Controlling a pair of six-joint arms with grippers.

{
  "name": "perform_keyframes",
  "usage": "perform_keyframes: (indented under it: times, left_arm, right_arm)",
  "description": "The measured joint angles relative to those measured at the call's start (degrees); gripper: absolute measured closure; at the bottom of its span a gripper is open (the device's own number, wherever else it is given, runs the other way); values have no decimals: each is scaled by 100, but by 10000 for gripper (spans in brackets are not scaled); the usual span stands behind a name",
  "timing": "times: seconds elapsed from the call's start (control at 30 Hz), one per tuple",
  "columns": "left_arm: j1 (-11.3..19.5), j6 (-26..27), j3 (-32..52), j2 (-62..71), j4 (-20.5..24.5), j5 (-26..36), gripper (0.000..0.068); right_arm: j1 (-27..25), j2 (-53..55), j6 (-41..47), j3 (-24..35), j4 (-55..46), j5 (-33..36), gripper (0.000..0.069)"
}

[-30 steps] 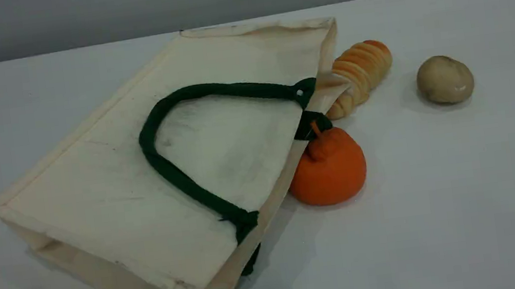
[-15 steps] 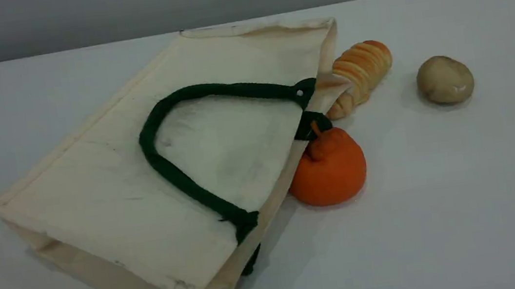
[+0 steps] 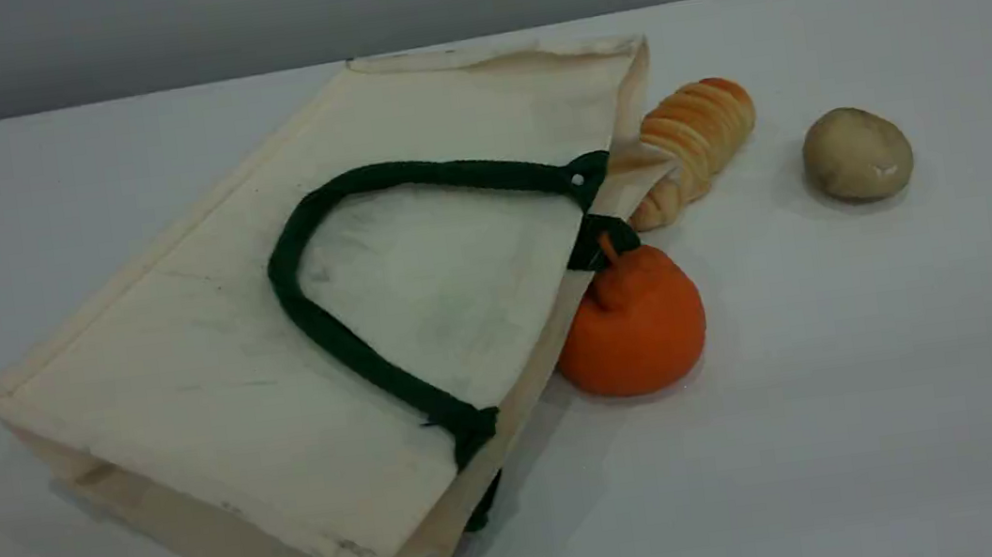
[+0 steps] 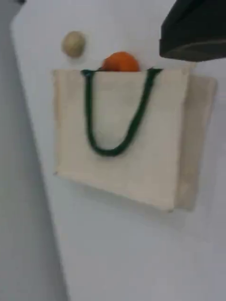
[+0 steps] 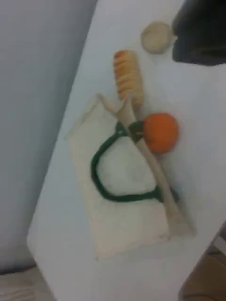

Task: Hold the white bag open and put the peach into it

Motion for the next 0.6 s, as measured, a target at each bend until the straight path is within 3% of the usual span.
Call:
perform_keyframes:
  times: [0.27, 0.6]
  left_arm:
    - [0, 245, 1087, 0, 58, 0, 673]
    - [0, 558, 1648, 0, -231, -231, 673]
  right_arm:
    - [0, -156, -225, 1117, -44, -313, 675]
    - [0, -156, -219, 1123, -44, -387, 675]
